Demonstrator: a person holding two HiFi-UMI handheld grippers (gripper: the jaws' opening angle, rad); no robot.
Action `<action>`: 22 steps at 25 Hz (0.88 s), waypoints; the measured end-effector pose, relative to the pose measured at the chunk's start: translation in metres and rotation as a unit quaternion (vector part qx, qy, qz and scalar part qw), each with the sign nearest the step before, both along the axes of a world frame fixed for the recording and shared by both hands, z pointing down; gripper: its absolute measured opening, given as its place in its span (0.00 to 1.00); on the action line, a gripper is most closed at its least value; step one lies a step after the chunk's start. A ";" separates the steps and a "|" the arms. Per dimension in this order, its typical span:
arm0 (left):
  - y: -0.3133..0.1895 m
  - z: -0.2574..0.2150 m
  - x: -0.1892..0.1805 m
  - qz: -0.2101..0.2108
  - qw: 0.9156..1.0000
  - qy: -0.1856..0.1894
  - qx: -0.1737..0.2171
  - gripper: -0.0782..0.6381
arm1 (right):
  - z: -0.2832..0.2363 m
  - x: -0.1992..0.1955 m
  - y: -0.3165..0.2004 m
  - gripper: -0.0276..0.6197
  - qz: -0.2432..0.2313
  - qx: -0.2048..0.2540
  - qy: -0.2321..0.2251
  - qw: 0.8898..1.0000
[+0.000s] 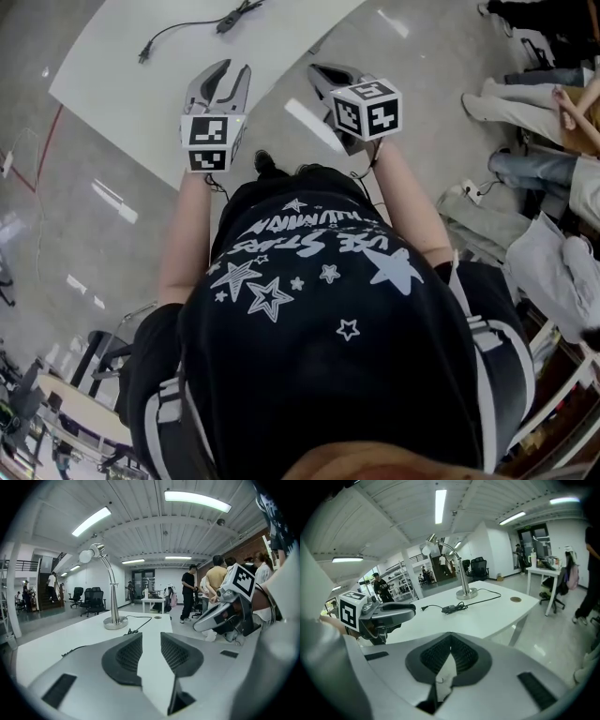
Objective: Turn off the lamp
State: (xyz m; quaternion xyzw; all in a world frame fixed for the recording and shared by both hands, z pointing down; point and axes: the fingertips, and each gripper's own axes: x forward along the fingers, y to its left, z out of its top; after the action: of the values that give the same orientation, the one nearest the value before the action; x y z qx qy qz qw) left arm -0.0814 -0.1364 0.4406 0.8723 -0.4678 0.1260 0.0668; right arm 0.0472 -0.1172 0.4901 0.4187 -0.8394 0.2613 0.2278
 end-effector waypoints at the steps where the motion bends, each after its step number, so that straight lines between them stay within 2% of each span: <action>1: 0.001 -0.002 0.000 -0.005 1.000 0.001 0.005 0.30 | 0.001 0.001 0.001 0.05 0.002 0.000 -0.005 1.000; 7: 0.020 -0.022 0.009 -0.031 0.999 0.007 0.035 0.30 | -0.001 0.017 0.026 0.05 0.010 0.006 -0.041 0.999; 12: 0.049 -0.030 0.041 -0.014 0.999 0.007 0.032 0.30 | -0.040 0.037 0.052 0.05 0.011 0.074 -0.107 0.992; 16: 0.076 -0.040 0.065 -0.010 0.999 0.008 0.039 0.30 | -0.054 0.054 0.073 0.05 0.005 0.094 -0.113 0.989; 22: 0.110 -0.051 0.073 -0.031 0.998 0.016 0.051 0.17 | -0.064 0.059 0.101 0.05 -0.004 0.112 -0.133 0.985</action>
State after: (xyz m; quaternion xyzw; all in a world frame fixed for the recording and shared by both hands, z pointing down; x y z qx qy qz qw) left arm -0.0088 -0.0269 0.3892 0.8617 -0.4991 0.0856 0.0336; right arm 0.1060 -0.0161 0.4261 0.3991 -0.8880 0.2184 0.0668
